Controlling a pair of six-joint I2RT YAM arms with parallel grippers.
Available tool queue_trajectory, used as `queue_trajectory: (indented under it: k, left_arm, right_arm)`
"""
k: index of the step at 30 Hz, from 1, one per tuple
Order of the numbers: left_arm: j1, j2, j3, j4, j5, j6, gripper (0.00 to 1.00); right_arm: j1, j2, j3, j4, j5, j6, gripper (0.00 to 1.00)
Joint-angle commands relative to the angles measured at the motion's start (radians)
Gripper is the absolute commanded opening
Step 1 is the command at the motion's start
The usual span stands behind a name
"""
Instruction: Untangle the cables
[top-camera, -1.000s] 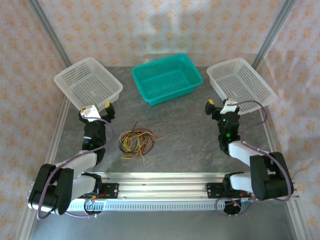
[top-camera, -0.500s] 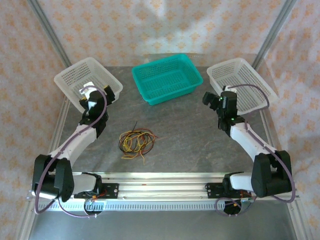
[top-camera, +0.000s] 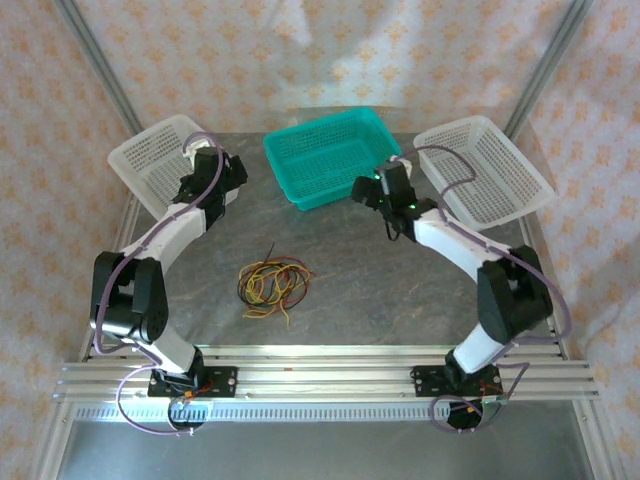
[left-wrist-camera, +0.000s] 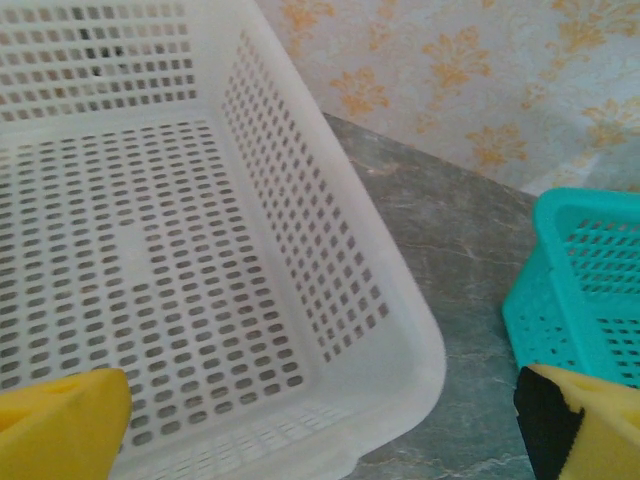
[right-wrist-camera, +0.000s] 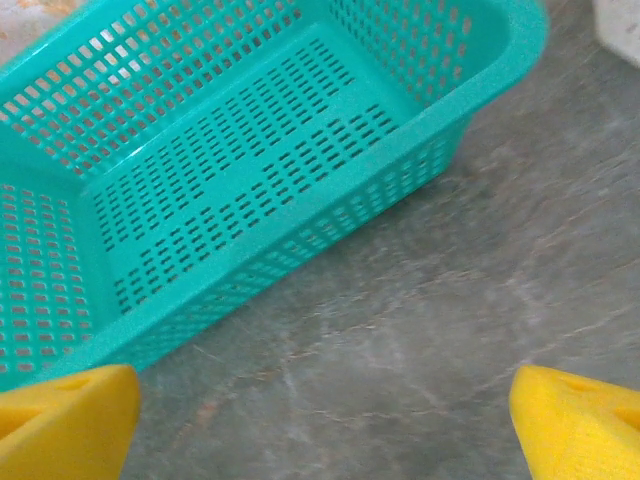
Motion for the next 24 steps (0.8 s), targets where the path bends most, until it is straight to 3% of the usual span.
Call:
queue_trajectory:
  k: [1,9,14,24]
  left_arm:
    - [0.023,0.009,0.050,-0.036,0.080,-0.050,1.00]
    - [0.071,-0.039,0.001,-0.008,0.142,-0.095,1.00]
    - [0.077,-0.051,-0.013,-0.013,0.149,-0.078,1.00]
    - [0.077,-0.038,-0.004,-0.035,0.167,-0.054,1.00]
  right_arm:
    - [0.027,0.106,0.109,-0.067,0.084,0.173,0.95]
    - [0.044,0.322,0.355,-0.159,0.179,0.312,1.00]
    - [0.044,0.433,0.492,-0.250,0.224,0.320,1.00]
    - [0.041,0.537,0.624,-0.349,0.261,0.273,0.85]
